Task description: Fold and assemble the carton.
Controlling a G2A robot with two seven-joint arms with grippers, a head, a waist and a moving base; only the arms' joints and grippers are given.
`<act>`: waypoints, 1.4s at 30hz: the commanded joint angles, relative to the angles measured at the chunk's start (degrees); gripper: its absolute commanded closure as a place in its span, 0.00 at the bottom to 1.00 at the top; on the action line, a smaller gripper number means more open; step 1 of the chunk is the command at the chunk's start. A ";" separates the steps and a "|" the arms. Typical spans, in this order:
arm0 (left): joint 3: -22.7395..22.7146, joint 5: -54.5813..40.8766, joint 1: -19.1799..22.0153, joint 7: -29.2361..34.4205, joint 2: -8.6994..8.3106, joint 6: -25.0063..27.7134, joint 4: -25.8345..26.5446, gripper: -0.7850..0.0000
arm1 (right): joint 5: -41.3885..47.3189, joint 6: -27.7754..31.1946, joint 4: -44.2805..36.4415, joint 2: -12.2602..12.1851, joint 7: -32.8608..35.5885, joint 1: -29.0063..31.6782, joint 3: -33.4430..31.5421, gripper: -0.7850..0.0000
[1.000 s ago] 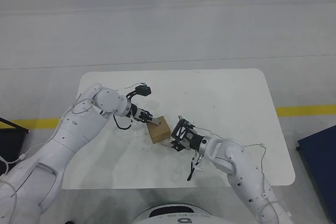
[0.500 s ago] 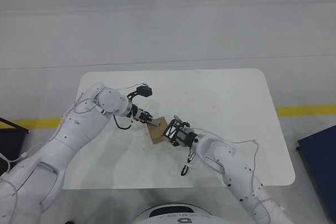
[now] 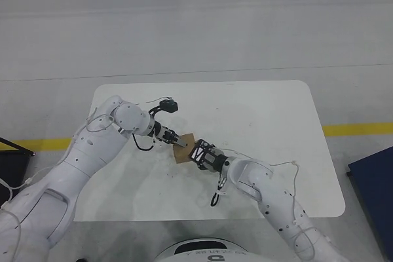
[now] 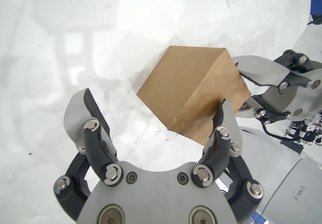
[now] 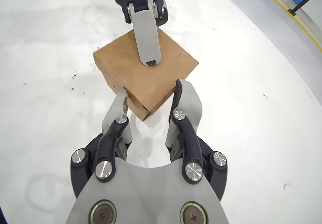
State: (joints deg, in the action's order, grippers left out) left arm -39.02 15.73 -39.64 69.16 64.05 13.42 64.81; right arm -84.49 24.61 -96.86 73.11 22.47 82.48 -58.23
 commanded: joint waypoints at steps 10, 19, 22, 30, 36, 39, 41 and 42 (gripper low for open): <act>-0.58 -0.87 0.52 0.31 0.30 0.46 -0.90 0.00 | 0.62 0.61 -2.44 -0.81 2.40 1.23 -2.28 0.50; -6.44 -3.76 0.08 -0.71 -1.47 2.05 -4.88 0.00 | -6.34 3.50 -14.55 -1.96 -1.31 5.08 -2.26 0.14; -7.82 -3.06 -0.47 -0.17 -2.19 2.26 -4.35 0.00 | -7.18 5.30 -15.57 -1.91 1.09 3.41 -0.93 0.19; -10.21 -0.18 -2.46 -0.66 -3.58 1.65 -1.75 0.00 | -7.29 9.26 -9.74 -0.65 12.76 -7.25 4.28 0.50; -15.12 0.01 -7.08 -2.41 -5.69 1.54 1.16 0.00 | -3.67 11.05 -4.89 0.88 18.75 -14.53 8.60 0.68; -17.40 0.15 -9.77 -2.64 -6.69 0.98 3.03 0.00 | -3.47 10.19 -3.50 1.48 19.58 -17.02 10.06 0.92; -18.71 0.21 -11.52 -2.92 -7.26 0.76 4.51 0.00 | -3.97 9.44 -2.41 1.89 20.00 -18.25 11.35 1.00; -19.32 0.22 -12.35 -3.07 -7.51 0.55 5.19 0.00 | -4.47 9.22 -1.95 2.08 20.31 -18.89 11.98 1.00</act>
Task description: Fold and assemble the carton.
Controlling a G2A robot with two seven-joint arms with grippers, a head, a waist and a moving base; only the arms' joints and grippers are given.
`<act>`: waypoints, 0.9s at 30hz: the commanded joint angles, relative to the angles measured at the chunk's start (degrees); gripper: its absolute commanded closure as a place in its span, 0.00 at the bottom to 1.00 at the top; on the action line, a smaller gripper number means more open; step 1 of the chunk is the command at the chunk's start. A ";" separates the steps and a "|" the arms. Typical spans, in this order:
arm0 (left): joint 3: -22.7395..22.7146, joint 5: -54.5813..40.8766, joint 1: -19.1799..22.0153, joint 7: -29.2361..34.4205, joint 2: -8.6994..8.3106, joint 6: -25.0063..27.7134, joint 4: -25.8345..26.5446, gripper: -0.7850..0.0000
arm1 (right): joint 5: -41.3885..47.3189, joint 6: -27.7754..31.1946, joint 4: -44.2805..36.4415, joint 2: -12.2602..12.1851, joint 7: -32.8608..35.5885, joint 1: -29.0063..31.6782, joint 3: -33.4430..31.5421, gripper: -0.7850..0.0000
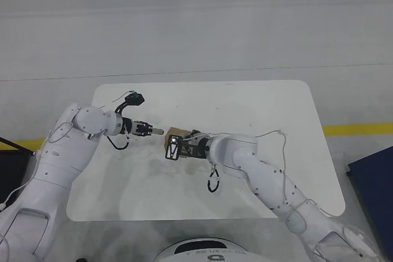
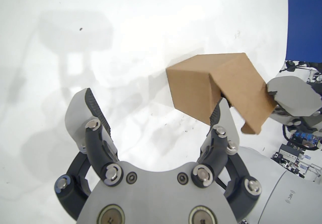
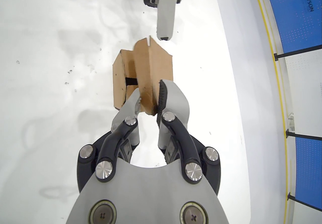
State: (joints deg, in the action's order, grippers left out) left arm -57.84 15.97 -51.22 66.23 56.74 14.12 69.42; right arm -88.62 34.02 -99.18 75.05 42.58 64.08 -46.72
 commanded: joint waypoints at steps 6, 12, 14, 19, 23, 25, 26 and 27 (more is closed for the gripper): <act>-4.42 -1.86 -5.08 -1.81 -1.46 -0.56 3.56 0.00 | -4.50 -3.03 1.31 0.95 1.32 -2.53 3.22 1.00; -7.47 -3.47 -7.66 -1.85 -2.40 0.17 5.07 0.00 | -8.60 -4.11 -1.67 0.98 5.16 -1.45 4.28 1.00; -7.93 -3.84 -8.02 -1.69 -2.55 0.46 5.31 0.00 | -8.39 -3.58 -2.89 0.86 6.83 -0.51 4.06 0.84; -7.51 -4.14 -7.76 -1.13 -2.54 0.96 5.47 0.00 | -8.73 -2.23 -4.65 0.70 10.15 0.73 3.92 0.58; -6.48 -4.09 -6.97 -0.60 -2.34 1.20 5.27 0.00 | -9.80 -3.15 -3.92 0.92 9.82 0.86 4.53 0.60; -6.01 -4.20 -6.71 -0.41 -2.25 1.37 5.09 0.00 | -9.97 -3.43 -3.40 1.08 9.49 0.71 4.81 0.62; -5.75 -4.16 -6.62 -0.37 -2.21 1.47 4.96 0.00 | -10.07 -3.58 -3.10 1.17 9.33 0.62 4.97 0.66; -5.44 -4.31 -6.59 -0.28 -2.14 1.57 4.86 0.00 | -10.20 -3.68 -2.76 1.26 9.23 0.54 5.16 0.67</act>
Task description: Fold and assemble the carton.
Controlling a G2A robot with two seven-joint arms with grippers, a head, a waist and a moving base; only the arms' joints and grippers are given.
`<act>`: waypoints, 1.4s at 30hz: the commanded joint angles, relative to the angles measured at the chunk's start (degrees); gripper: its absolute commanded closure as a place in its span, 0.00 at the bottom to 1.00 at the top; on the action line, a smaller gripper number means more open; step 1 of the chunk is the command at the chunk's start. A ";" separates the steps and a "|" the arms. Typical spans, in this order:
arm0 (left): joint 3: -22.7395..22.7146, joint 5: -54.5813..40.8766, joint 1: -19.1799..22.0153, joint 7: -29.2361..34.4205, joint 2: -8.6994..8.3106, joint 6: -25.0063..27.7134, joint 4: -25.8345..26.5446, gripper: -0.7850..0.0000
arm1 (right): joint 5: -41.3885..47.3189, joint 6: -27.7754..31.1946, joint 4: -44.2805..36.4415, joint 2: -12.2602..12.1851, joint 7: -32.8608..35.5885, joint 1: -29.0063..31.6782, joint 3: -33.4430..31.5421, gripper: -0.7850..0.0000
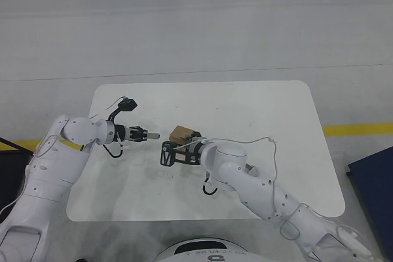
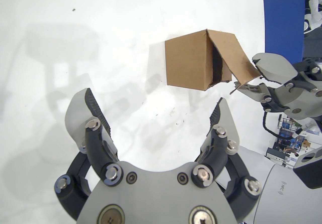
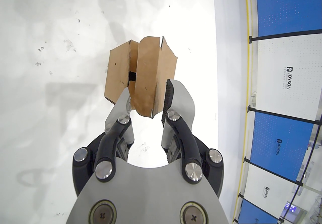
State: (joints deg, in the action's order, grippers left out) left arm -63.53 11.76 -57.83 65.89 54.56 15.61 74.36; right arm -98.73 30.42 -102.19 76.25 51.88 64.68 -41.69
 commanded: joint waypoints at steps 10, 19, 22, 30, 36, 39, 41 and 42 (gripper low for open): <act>2.57 -0.41 -0.05 -0.31 0.51 0.50 -0.85 0.00 | 9.06 -1.17 1.14 0.74 -3.53 0.27 -2.06 0.37; 2.66 -0.48 -0.25 -0.48 0.41 0.69 -0.74 0.00 | 18.46 -5.75 3.27 0.88 -10.46 1.56 -6.45 0.51; 2.56 -0.06 -0.48 -0.36 0.29 0.52 -0.55 0.00 | 18.54 -7.54 3.71 0.89 -12.25 1.83 -7.10 0.57; 1.50 0.30 -1.75 -0.23 -0.24 0.10 0.52 0.00 | 16.95 -8.06 5.86 1.08 -12.77 1.52 -6.01 0.56; 0.82 0.54 -2.85 -0.26 -0.60 -0.34 1.70 0.00 | 14.33 -8.37 7.35 1.37 -12.69 0.66 -4.51 0.74; 0.49 0.78 -3.40 -0.29 -0.79 -0.44 2.17 0.00 | 13.58 -8.78 7.96 1.52 -12.84 0.33 -4.08 0.78; 0.28 0.83 -3.70 -0.24 -0.90 -0.54 2.41 0.00 | 13.08 -8.95 8.51 1.61 -12.83 0.11 -3.86 0.78; 0.18 0.84 -3.85 -0.23 -0.95 -0.55 2.54 0.00 | 12.87 -9.00 8.81 1.66 -12.83 0.00 -3.74 0.78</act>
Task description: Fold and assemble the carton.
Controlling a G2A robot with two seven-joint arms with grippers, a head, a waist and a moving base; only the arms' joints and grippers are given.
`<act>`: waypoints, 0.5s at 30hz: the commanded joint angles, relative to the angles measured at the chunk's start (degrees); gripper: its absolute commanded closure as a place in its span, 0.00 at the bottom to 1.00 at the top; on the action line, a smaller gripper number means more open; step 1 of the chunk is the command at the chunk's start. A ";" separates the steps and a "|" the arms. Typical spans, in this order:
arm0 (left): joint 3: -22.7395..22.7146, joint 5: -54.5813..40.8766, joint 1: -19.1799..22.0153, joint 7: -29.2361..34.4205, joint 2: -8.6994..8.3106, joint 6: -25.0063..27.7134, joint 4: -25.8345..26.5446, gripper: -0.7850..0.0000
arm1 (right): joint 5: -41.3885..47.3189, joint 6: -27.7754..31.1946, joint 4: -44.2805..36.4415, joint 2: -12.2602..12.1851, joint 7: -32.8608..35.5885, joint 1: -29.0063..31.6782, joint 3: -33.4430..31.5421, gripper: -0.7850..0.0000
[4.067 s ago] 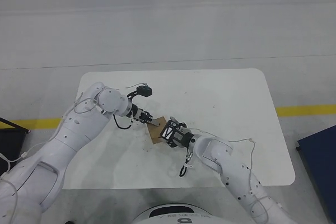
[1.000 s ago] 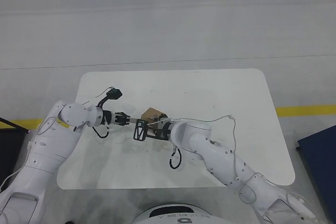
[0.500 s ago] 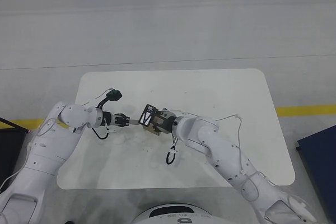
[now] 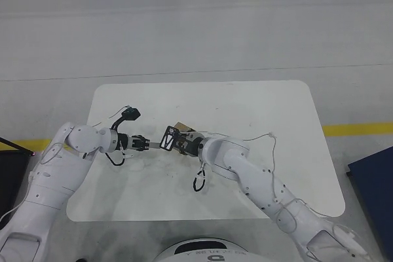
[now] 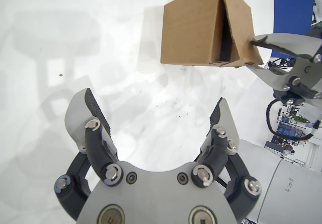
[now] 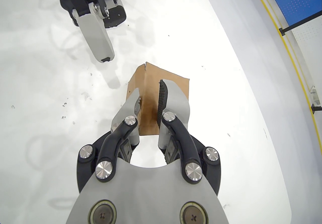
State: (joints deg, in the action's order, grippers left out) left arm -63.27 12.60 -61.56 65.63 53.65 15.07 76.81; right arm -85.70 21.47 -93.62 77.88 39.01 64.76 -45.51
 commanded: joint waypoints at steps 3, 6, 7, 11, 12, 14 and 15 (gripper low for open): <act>-0.39 0.18 -0.58 -0.07 -0.21 -0.18 0.48 0.00 | -0.54 -0.24 0.98 0.17 -0.25 -0.32 0.33 0.81; -0.71 0.23 -1.08 -0.18 -0.37 -0.25 0.70 0.00 | -1.25 -0.55 1.33 0.26 -0.55 -0.47 0.50 0.83; -0.79 0.27 -1.24 -0.19 -0.41 -0.29 0.81 0.00 | -1.58 -0.66 1.30 0.28 -0.81 -0.47 0.58 0.82; -1.06 0.13 -1.73 -0.35 -0.56 -0.38 1.19 0.00 | -1.56 -1.84 0.10 0.34 -2.85 0.25 0.32 0.52; -1.12 -0.03 -1.85 -0.50 -0.58 -0.39 1.27 0.00 | 0.44 -2.36 -0.51 0.37 -4.46 0.76 -0.36 0.12; -1.23 -0.51 -2.06 -0.78 -0.60 -0.25 1.53 0.00 | 3.91 -5.53 -1.40 0.31 -7.31 1.88 -2.95 0.00; -1.29 -0.75 -2.16 -0.92 -0.61 -0.12 1.73 0.00 | 5.64 -8.27 -1.76 0.30 -8.64 2.64 -4.52 0.00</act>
State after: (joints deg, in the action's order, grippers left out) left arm -64.52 12.05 -63.64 64.84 53.04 14.84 78.38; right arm -81.72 15.69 -95.13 78.20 31.52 66.84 -48.60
